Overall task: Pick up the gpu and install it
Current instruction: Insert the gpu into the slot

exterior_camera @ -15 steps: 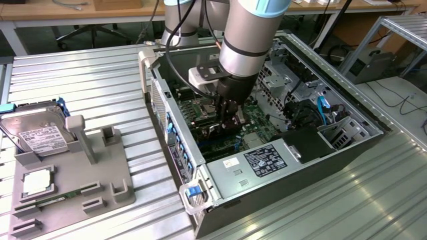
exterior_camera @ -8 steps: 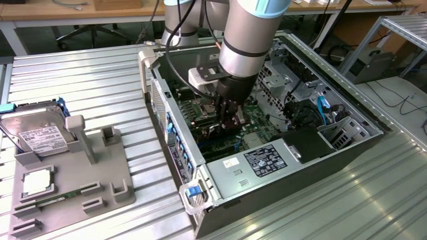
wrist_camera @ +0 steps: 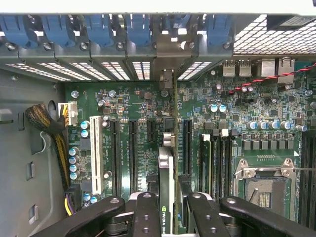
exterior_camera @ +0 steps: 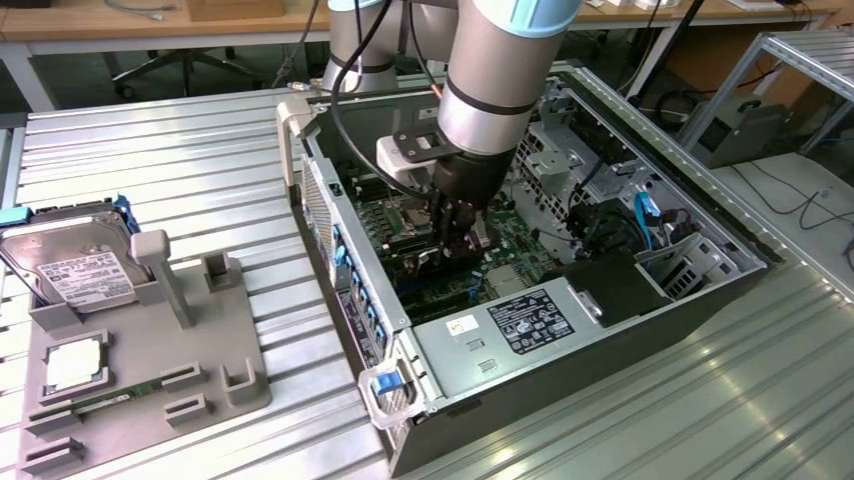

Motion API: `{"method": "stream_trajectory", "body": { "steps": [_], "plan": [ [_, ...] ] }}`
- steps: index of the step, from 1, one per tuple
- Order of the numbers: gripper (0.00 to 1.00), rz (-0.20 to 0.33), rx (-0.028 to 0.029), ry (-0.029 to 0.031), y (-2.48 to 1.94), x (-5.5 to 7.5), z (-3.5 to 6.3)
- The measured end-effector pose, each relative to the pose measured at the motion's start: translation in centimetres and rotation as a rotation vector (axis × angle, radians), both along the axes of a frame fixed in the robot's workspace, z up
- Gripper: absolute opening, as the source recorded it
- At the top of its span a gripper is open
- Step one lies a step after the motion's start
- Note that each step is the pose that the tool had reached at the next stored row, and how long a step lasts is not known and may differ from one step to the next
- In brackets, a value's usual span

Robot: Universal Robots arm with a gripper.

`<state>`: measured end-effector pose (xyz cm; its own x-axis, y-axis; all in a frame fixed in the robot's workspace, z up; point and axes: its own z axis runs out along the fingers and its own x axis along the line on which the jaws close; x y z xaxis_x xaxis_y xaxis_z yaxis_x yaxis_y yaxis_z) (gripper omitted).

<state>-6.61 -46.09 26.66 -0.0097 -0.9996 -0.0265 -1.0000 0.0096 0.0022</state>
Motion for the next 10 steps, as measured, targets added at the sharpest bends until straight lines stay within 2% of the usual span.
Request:
{"method": "stream_trajectory", "body": {
  "steps": [10],
  "plan": [
    [0.26,0.000,-0.0001,0.0001,0.00,-0.01,-0.08]
  ]
}}
